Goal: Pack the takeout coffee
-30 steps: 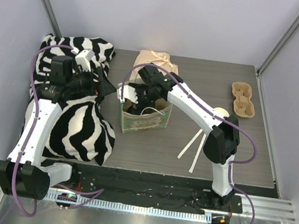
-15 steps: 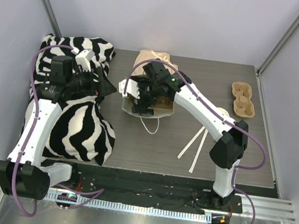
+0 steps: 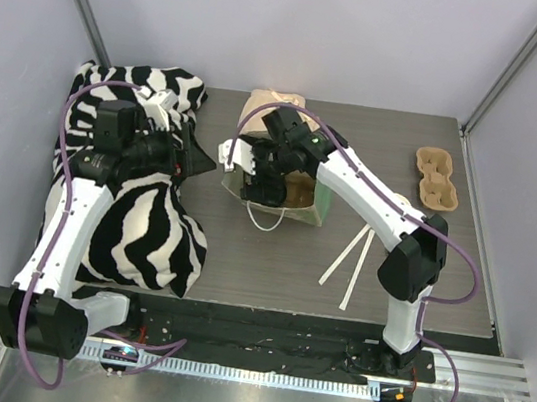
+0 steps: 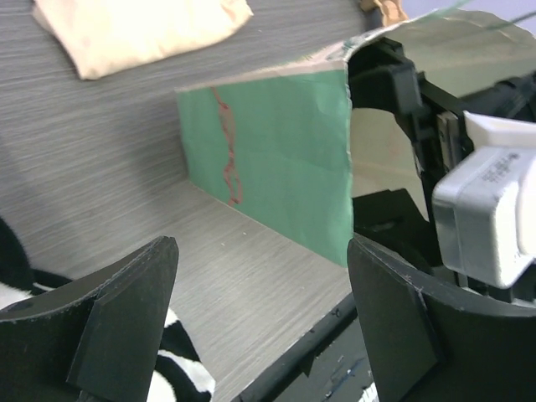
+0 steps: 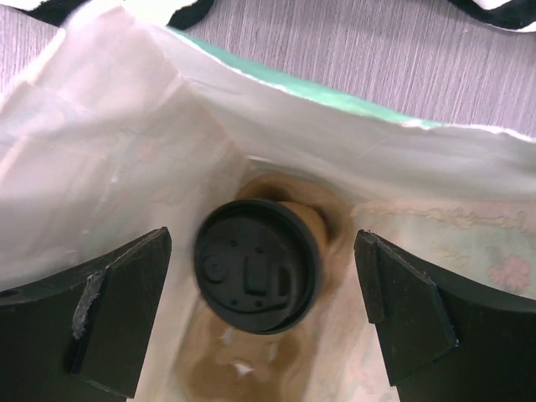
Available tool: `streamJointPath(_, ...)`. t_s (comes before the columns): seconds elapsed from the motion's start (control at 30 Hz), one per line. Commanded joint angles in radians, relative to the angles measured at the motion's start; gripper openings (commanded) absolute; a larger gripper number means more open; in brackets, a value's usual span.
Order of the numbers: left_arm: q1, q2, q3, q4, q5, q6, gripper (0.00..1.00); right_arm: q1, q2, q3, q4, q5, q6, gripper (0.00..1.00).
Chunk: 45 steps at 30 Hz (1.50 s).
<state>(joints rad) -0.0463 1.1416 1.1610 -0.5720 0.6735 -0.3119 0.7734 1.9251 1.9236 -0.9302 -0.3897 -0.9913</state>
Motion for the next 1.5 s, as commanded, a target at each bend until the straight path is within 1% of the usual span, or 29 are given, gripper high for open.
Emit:
streamJointPath(0.0,-0.027,-0.019,0.026,0.050,0.051,-0.026,0.86,-0.022,-0.023,0.003,0.010,-0.047,0.013,1.00)
streamJointPath(0.3,-0.078,-0.008,0.028,0.113,0.031,-0.084,0.86,-0.043,-0.008,0.028,-0.022,-0.141,0.006,1.00)
streamJointPath(0.53,-0.142,0.035,0.052,0.161,-0.034,-0.116,0.87,-0.045,0.003,0.048,-0.053,-0.172,-0.007,1.00)
streamJointPath(0.7,-0.168,0.053,0.048,0.184,-0.058,-0.122,0.87,-0.046,0.012,0.058,-0.059,-0.178,-0.009,1.00)
streamJointPath(0.9,-0.208,0.087,0.039,0.228,-0.104,-0.153,0.84,-0.052,0.020,0.064,-0.065,-0.202,-0.015,1.00)
streamJointPath(1.0,-0.211,0.107,0.025,0.268,-0.107,-0.202,0.82,-0.059,0.020,0.063,-0.068,-0.216,-0.017,1.00)
streamJointPath(1.17,-0.217,0.133,0.023,0.305,-0.117,-0.243,0.74,-0.065,0.023,0.061,-0.068,-0.229,-0.015,1.00)
streamJointPath(1.4,-0.236,0.162,0.045,0.284,-0.143,-0.247,0.61,-0.066,0.026,0.061,-0.070,-0.248,-0.026,1.00)
streamJointPath(1.43,-0.236,0.167,0.049,0.281,-0.146,-0.247,0.54,-0.069,0.028,0.061,-0.070,-0.253,-0.029,1.00)
streamJointPath(1.47,-0.239,0.171,0.060,0.261,-0.152,-0.243,0.50,-0.069,0.025,0.060,-0.071,-0.258,-0.033,1.00)
